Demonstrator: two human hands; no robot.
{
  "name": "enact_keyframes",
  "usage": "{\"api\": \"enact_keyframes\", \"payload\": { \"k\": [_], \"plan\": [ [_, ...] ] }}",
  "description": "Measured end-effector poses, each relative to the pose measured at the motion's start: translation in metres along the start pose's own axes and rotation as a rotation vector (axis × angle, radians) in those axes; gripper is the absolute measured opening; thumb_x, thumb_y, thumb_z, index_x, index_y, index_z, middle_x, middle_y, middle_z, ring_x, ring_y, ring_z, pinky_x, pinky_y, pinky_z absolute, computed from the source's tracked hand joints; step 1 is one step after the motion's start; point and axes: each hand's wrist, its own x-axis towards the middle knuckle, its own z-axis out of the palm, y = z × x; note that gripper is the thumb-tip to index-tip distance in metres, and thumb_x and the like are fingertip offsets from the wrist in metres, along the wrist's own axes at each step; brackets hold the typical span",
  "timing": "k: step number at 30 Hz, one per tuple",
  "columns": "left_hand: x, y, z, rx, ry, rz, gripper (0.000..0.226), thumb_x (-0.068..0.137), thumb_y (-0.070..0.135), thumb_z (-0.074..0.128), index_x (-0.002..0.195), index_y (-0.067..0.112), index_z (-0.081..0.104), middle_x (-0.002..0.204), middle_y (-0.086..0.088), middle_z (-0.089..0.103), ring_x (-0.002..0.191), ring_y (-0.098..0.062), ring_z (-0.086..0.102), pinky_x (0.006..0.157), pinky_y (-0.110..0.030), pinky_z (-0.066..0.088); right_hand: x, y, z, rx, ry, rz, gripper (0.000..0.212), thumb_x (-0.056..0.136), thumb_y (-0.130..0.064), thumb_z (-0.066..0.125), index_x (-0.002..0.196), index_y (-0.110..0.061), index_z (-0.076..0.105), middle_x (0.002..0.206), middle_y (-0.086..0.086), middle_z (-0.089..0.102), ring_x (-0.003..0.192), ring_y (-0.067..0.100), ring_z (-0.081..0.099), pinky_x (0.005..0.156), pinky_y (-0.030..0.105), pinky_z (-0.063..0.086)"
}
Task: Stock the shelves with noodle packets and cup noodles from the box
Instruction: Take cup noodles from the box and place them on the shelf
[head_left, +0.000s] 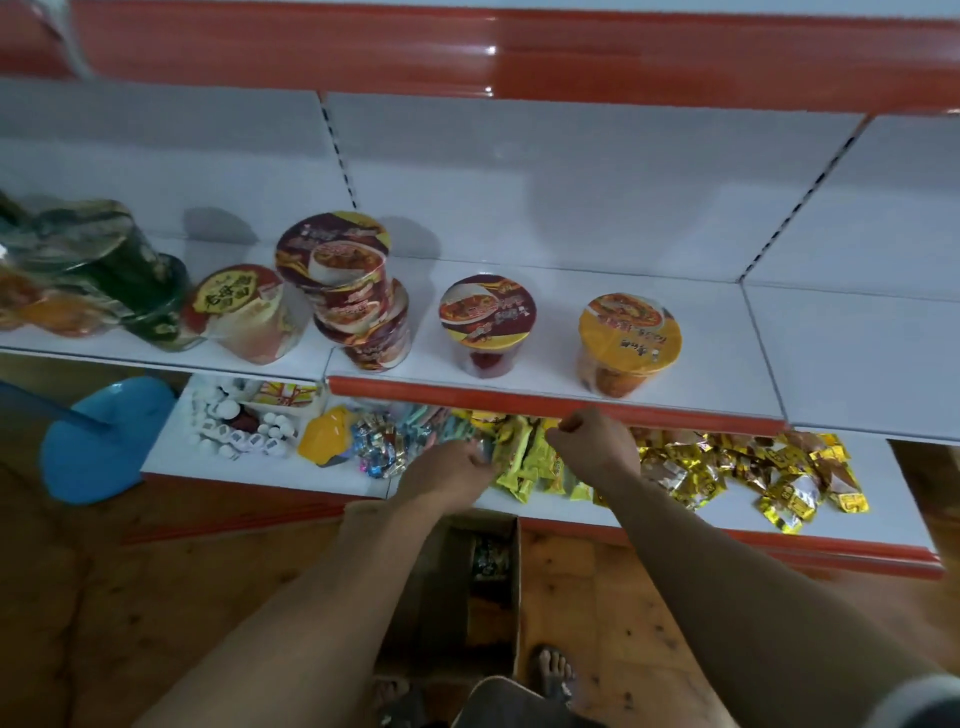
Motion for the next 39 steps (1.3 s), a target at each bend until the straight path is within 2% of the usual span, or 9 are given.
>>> {"api": "enact_keyframes", "payload": {
  "k": [5,11,16,22,29,32,34,36,39],
  "plan": [
    [-0.001,-0.102,0.003,0.218,-0.095,-0.046,0.032,0.093,0.046,0.047,0.095,0.022,0.068,0.096,0.000,0.069,0.089,-0.020,0.066,0.085,-0.038,0.053,-0.017,-0.033,0.077,-0.184,-0.099,-0.052,0.027,0.086,-0.035,0.059,0.108,-0.020,0.065,0.106,0.005,0.066,0.098,0.029,0.061,0.072,0.029,0.042],
    [0.013,-0.209,0.054,0.181,-0.199,-0.122,0.026,0.095,0.038,0.052,0.077,0.020,0.061,0.074,0.001,0.060,0.070,-0.013,0.059,0.073,-0.032,0.052,-0.021,-0.011,0.179,-0.231,-0.231,0.022,0.020,0.087,-0.035,0.059,0.097,-0.019,0.066,0.102,0.006,0.067,0.097,0.028,0.063,0.073,0.031,0.045],
    [0.048,-0.272,0.131,0.227,-0.334,-0.228,0.033,0.095,0.035,0.047,0.066,0.019,0.049,0.063,0.000,0.049,0.063,-0.019,0.055,0.066,-0.033,0.051,-0.008,0.044,0.268,-0.230,-0.339,0.139,0.027,0.087,-0.032,0.060,0.112,-0.022,0.065,0.120,0.007,0.062,0.112,0.032,0.058,0.086,0.034,0.045],
    [0.118,-0.325,0.234,0.253,-0.396,-0.262,0.025,0.097,0.043,0.046,0.090,0.023,0.060,0.086,0.001,0.063,0.080,-0.016,0.060,0.077,-0.038,0.053,0.032,0.129,0.383,-0.197,-0.470,0.243,0.038,0.086,-0.037,0.056,0.122,-0.024,0.056,0.124,0.008,0.059,0.113,0.033,0.055,0.095,0.043,0.046],
    [0.200,-0.361,0.352,-0.081,-0.465,-0.403,0.028,0.100,0.041,0.046,0.117,0.025,0.060,0.108,0.009,0.055,0.096,-0.014,0.054,0.079,-0.031,0.041,0.075,0.212,0.480,-0.042,-0.554,0.459,0.048,0.094,-0.022,0.048,0.141,-0.027,0.039,0.127,0.005,0.052,0.106,0.023,0.051,0.090,0.036,0.044],
    [0.227,-0.366,0.390,-0.239,-0.456,-0.492,0.014,0.100,0.031,0.046,0.090,0.026,0.055,0.094,0.001,0.058,0.077,-0.015,0.054,0.067,-0.031,0.042,0.095,0.237,0.510,0.031,-0.551,0.539,0.046,0.099,-0.018,0.043,0.144,-0.024,0.036,0.126,0.006,0.050,0.103,0.021,0.047,0.086,0.032,0.037],
    [0.243,-0.365,0.409,-0.293,-0.481,-0.512,0.021,0.101,0.026,0.045,0.080,0.027,0.047,0.093,-0.003,0.056,0.083,-0.020,0.055,0.075,-0.035,0.047,0.109,0.250,0.528,0.094,-0.528,0.576,0.044,0.101,-0.021,0.042,0.145,-0.024,0.036,0.137,0.008,0.048,0.112,0.022,0.048,0.087,0.030,0.034],
    [0.257,-0.364,0.427,-0.346,-0.486,-0.531,0.015,0.101,0.033,0.046,0.093,0.024,0.054,0.098,-0.005,0.060,0.090,-0.022,0.059,0.083,-0.036,0.049,0.118,0.261,0.542,0.132,-0.513,0.594,0.048,0.102,-0.025,0.043,0.149,-0.026,0.031,0.145,0.006,0.043,0.124,0.024,0.046,0.095,0.031,0.034],
    [0.269,-0.366,0.447,-0.433,-0.458,-0.576,0.026,0.100,0.041,0.048,0.112,0.022,0.060,0.101,-0.003,0.065,0.089,-0.019,0.062,0.073,-0.032,0.051,0.124,0.274,0.562,0.157,-0.492,0.603,0.053,0.103,-0.033,0.043,0.153,-0.028,0.025,0.153,0.004,0.037,0.136,0.026,0.040,0.108,0.035,0.033]
  ]
}}
